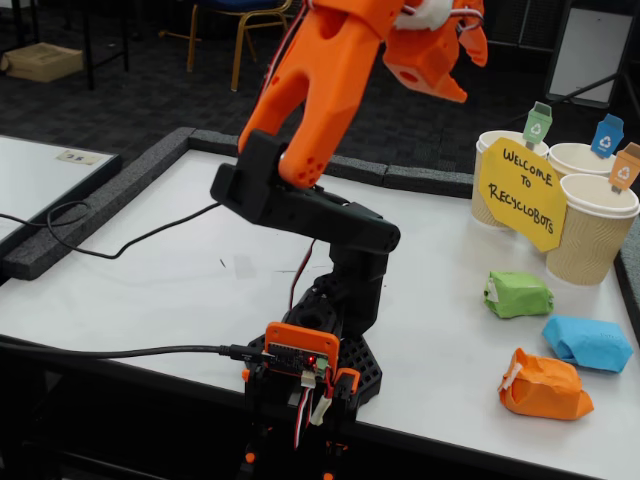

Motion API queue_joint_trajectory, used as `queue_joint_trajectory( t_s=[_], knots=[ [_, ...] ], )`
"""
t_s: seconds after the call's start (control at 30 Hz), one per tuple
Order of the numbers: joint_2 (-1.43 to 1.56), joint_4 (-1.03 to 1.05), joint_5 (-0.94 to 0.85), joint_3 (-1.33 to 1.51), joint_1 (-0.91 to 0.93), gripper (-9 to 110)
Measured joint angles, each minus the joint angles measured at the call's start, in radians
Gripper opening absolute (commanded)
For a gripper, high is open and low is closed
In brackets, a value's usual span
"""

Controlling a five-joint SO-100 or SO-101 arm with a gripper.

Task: Sort rubbish by color.

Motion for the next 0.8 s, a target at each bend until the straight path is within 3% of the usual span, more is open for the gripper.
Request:
queue_joint_trajectory(
  t_s=[0.8],
  knots=[
    [0.008, 0.0, 0.0, -0.106, 0.0, 13]
  ],
)
